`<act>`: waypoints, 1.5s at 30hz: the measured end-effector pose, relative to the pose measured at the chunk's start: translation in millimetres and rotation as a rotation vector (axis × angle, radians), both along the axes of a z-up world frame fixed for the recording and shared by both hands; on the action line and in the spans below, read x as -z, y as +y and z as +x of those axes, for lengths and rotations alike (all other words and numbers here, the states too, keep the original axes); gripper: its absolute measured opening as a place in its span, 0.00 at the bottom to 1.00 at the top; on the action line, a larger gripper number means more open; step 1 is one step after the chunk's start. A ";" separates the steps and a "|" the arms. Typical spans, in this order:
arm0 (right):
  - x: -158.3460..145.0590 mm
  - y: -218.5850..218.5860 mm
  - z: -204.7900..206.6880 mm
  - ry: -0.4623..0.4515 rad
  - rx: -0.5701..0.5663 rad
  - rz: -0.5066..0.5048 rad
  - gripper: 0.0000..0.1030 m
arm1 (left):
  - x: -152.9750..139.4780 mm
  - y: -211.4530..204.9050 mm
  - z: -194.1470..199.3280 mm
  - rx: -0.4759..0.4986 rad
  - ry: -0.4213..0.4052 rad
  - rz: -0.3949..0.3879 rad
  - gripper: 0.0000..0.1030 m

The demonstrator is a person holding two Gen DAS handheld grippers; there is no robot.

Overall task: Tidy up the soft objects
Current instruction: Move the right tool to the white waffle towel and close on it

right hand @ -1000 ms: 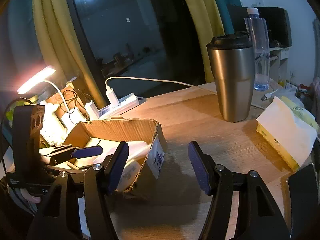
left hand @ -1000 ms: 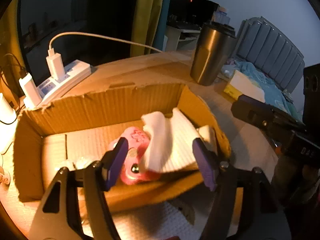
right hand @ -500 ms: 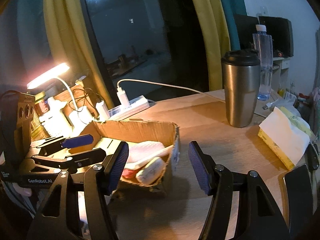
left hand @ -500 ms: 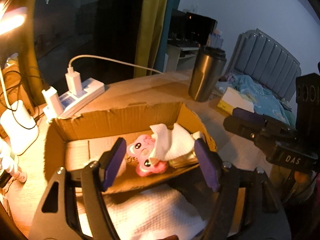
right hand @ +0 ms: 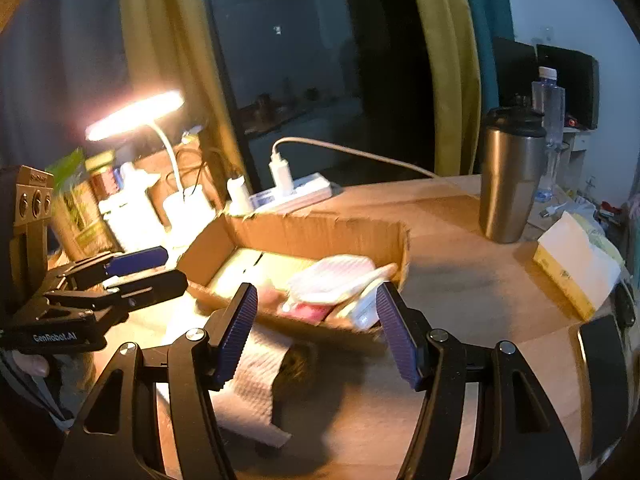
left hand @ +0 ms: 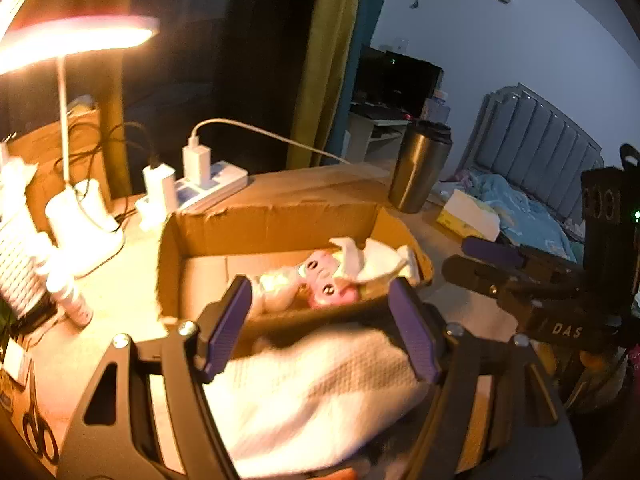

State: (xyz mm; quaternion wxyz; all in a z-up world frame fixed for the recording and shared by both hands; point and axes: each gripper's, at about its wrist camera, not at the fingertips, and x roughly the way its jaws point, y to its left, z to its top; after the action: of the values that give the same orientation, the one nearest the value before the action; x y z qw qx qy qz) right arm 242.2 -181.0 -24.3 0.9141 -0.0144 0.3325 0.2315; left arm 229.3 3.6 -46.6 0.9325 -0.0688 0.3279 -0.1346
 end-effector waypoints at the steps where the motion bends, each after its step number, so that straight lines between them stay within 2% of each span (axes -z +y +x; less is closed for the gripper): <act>1: 2.0 3.2 -3.3 0.004 -0.004 -0.006 0.63 | 1.3 3.1 -3.6 -0.004 0.000 -0.004 0.70; 19: 43.2 60.1 -38.6 0.093 -0.078 -0.110 0.63 | 33.2 49.4 -55.7 -0.062 0.026 -0.069 0.70; 25: 61.1 65.5 -39.3 0.142 -0.053 -0.139 0.63 | 46.0 62.8 -67.0 -0.086 0.043 -0.086 0.70; 33: 78.4 44.5 -46.7 0.200 0.024 -0.098 0.63 | 58.6 72.7 -75.5 -0.102 0.060 -0.098 0.71; 39: 86.8 37.0 -49.2 0.255 0.015 -0.024 0.63 | 61.8 69.1 -79.3 -0.087 0.063 -0.101 0.71; 40: 85.6 37.1 -50.2 0.247 0.015 -0.019 0.56 | 61.4 68.3 -79.9 -0.084 0.062 -0.102 0.71; 41: 84.0 37.9 -51.5 0.239 0.011 -0.021 0.40 | 61.0 67.5 -80.6 -0.082 0.060 -0.102 0.71; 42: 82.6 39.3 -52.4 0.232 0.008 -0.029 0.33 | 60.7 67.1 -81.3 -0.080 0.059 -0.103 0.71; 43: 80.6 41.5 -54.2 0.222 -0.001 -0.039 0.22 | 60.1 67.4 -81.8 -0.079 0.058 -0.104 0.71; 44: 78.9 43.6 -55.1 0.213 -0.007 -0.043 0.15 | 59.5 67.4 -83.0 -0.079 0.055 -0.105 0.71; 45: 76.4 45.1 -56.2 0.201 -0.009 -0.048 0.14 | 59.1 67.7 -83.6 -0.079 0.053 -0.107 0.71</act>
State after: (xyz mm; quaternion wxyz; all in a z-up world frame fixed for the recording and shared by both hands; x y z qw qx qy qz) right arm 186.0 -135.9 -100.7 0.8745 -0.0145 0.4277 0.2281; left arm 145.7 71.3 -105.7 0.9230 -0.1350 0.3420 -0.1134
